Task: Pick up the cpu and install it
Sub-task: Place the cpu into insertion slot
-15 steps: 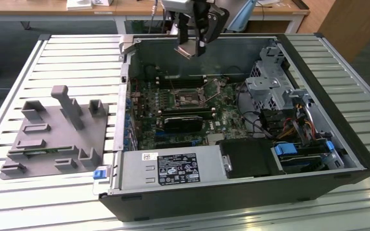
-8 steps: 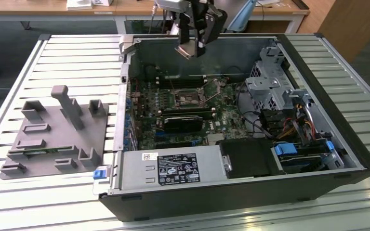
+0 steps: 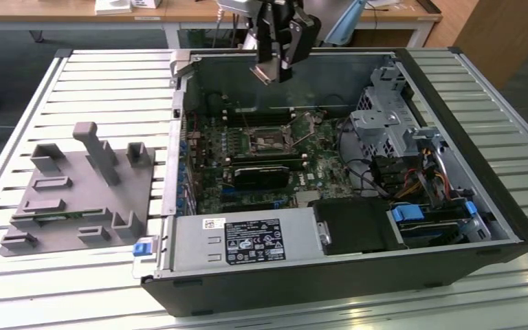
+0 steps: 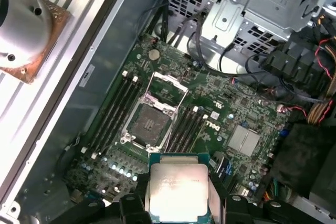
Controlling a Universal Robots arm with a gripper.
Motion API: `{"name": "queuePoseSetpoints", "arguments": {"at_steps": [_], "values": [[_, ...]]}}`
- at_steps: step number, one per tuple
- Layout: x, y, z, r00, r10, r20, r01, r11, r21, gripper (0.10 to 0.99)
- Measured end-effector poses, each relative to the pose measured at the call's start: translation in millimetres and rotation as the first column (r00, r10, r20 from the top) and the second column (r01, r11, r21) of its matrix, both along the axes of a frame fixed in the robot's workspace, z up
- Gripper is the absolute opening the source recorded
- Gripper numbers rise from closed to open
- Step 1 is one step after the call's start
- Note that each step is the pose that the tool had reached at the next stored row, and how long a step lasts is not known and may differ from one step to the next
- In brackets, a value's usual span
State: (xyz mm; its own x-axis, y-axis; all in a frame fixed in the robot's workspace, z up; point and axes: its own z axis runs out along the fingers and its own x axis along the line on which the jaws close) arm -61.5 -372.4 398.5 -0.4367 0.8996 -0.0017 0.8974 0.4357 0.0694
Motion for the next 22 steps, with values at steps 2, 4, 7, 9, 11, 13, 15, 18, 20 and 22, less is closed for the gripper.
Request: {"name": "queuePoseSetpoints", "arguments": {"at_steps": [2,4,7,9,11,13,15,18,20,22], "values": [[0.0,0.0,-0.1,0.9997,-0.024,0.0,0.024,0.9997,0.0,0.533],[0.0,0.0,-0.2,0.9989,-0.047,0.0,0.047,0.9989,0.0,0.533],[0.0,0.0,-0.3,0.9967,-0.081,0.0,0.081,0.9967,0.0,0.533],[0.0,0.0,-0.4,0.9946,-0.104,0.0,0.104,0.9946,0.0,0.533],[0.0,0.0,-0.5,0.9918,-0.128,0.0,0.128,0.9918,0.0,0.533],[0.0,0.0,-0.6,0.9888,-0.15,0.0,0.15,0.9888,0.0,0.533],[0.0,0.0,-0.6,0.9853,-0.171,0.0,0.171,0.9853,0.0,0.533],[0.0,0.0,-0.7,0.979,-0.204,0.0,0.204,0.979,0.0,0.533],[0.0,0.0,-0.8,0.9744,-0.225,0.0,0.225,0.9744,0.0,0.533],[0.0,0.0,-0.9,0.9694,-0.245,0.0,0.245,0.9694,0.0,0.533]]}}
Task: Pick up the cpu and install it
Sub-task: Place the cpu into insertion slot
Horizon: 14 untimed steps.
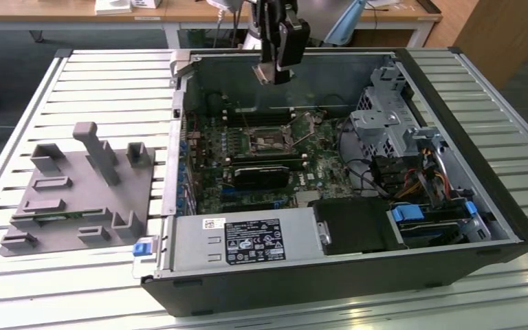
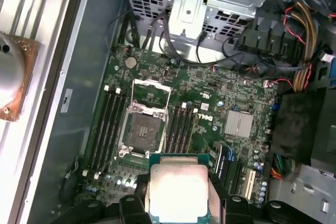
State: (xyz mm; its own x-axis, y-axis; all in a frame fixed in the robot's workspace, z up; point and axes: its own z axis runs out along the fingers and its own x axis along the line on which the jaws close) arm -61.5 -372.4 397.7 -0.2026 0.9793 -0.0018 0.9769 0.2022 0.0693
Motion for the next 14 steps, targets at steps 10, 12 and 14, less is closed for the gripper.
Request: {"name": "queuePoseSetpoints", "arguments": {"at_steps": [10,12,14], "values": [[0.0,0.0,-0.5,0.9948,-0.102,0.0,0.102,0.9948,0.0,0.533],[0.0,0.0,-0.6,0.9926,-0.122,0.0,0.122,0.9926,0.0,0.533],[0.0,0.0,-0.6,0.99,-0.141,0.0,0.141,0.99,0.0,0.533]]}}
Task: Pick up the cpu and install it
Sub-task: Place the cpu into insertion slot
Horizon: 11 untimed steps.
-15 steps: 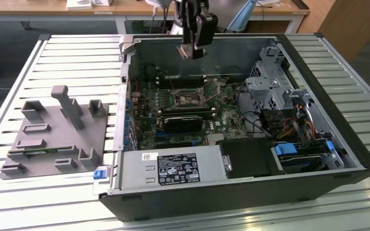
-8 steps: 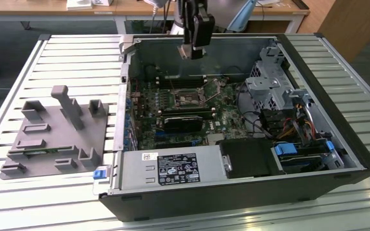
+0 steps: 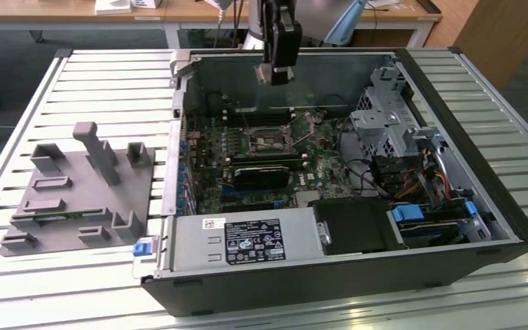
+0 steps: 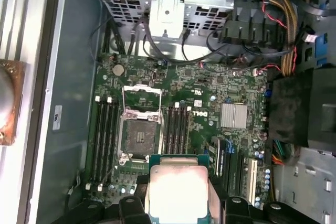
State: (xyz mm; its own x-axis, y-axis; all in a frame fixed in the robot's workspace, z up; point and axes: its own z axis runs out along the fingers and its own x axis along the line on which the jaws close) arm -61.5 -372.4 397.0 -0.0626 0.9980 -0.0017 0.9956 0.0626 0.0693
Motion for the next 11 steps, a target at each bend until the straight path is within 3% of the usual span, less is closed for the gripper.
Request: {"name": "queuePoseSetpoints", "arguments": {"at_steps": [11], "values": [[0.0,0.0,-0.3,0.9943,-0.107,0.0,0.107,0.9943,0.0,0.533]]}}
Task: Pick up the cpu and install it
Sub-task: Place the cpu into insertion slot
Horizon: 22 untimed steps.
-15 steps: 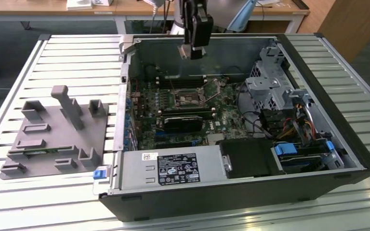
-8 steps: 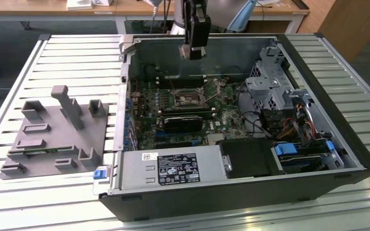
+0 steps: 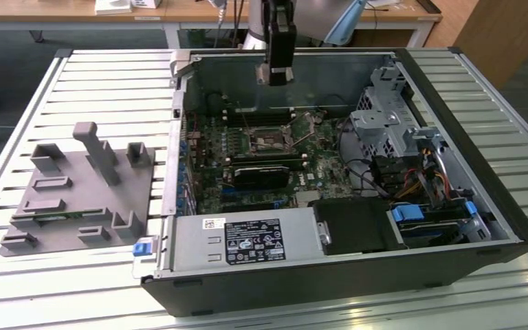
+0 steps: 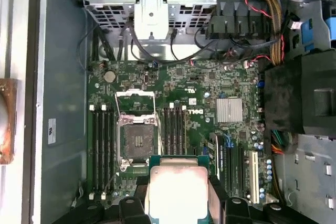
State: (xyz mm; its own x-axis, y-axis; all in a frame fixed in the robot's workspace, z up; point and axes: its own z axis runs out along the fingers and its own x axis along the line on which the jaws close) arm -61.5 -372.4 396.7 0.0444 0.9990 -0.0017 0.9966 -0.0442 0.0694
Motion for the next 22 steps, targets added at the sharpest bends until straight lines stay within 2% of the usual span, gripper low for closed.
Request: {"name": "queuePoseSetpoints", "arguments": {"at_steps": [9,22], "values": [[0.0,0.0,-0.2,0.9971,-0.076,0.0,0.076,0.9971,0.0,0.533],[0.0,0.0,-0.3,0.9873,-0.159,0.0,0.159,0.9873,0.0,0.533]]}}
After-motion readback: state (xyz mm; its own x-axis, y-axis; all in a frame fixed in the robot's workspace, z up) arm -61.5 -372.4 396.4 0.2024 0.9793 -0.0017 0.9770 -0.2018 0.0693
